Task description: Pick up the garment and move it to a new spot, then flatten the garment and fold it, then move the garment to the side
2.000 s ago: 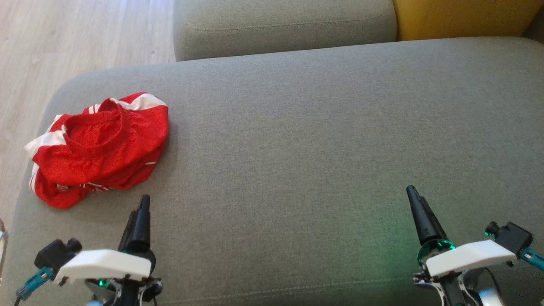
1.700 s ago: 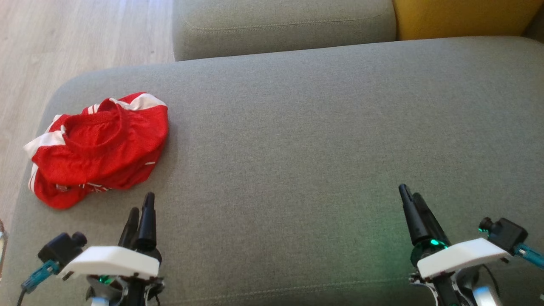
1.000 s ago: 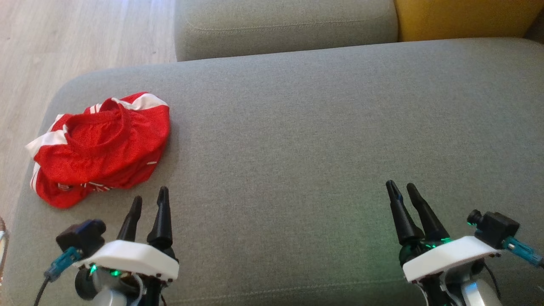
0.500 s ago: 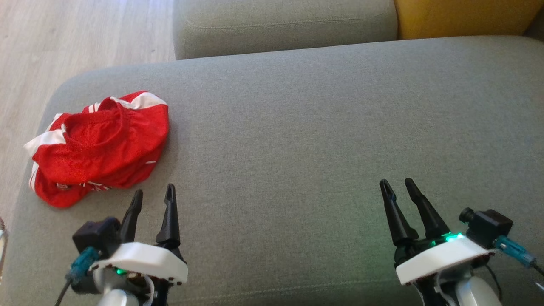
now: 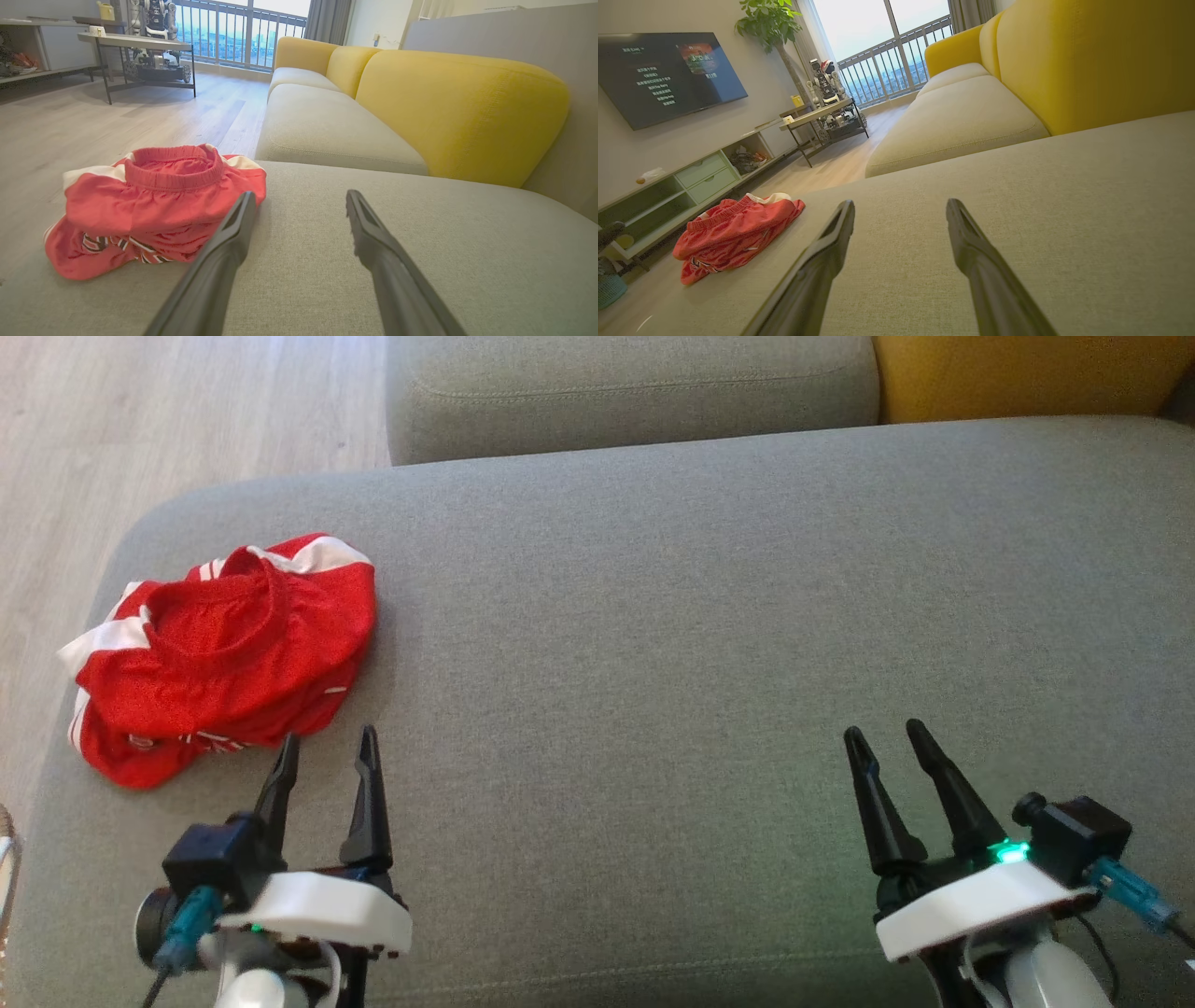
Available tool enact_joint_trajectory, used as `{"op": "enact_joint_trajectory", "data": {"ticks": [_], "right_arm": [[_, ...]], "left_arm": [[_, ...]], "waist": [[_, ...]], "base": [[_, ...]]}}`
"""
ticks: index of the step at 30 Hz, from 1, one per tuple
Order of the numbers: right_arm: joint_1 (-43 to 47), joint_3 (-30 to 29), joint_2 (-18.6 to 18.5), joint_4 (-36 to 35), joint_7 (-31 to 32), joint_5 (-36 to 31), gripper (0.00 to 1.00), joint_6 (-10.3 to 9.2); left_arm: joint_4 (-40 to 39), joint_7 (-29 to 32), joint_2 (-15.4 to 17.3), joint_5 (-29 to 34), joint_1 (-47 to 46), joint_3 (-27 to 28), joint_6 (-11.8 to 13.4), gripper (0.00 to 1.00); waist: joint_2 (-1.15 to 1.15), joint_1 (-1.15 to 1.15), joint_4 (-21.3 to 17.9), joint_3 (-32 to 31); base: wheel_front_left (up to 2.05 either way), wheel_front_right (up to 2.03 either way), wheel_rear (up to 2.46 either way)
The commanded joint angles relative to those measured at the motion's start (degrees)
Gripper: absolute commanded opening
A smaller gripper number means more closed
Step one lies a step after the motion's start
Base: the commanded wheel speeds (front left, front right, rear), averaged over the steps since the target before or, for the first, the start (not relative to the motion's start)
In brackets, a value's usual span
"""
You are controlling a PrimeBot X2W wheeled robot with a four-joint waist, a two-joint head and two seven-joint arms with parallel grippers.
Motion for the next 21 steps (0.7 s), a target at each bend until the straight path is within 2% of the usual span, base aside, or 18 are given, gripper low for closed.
{"op": "enact_joint_trajectory", "data": {"ticks": [1, 5, 21], "right_arm": [[-2.7, 0.6, -0.6, -1.7, -0.8, -1.7, 1.0, -0.01], [-2.8, 0.5, -0.7, -0.6, -1.5, -3.9, 1.0, -0.01], [-2.8, 1.3, -0.8, 0.5, -4.2, -15.0, 1.0, -0.01]], "left_arm": [[-2.7, -0.8, 0.2, 2.1, -1.3, 1.8, -0.2, 1.0], [-3.1, -1.5, 0.1, 5.1, -1.0, 1.0, -1.9, 1.0], [-3.5, -4.2, -1.7, 16.2, 1.6, 1.1, -5.3, 1.0]], "waist": [[0.0, 0.0, 0.0, 0.0], [0.0, 0.0, 0.1, -0.1], [0.0, 0.0, 0.0, -1.0]], "base": [[0.0, 0.0, 0.0], [0.0, 0.0, 0.0], [0.0, 0.0, 0.0]]}}
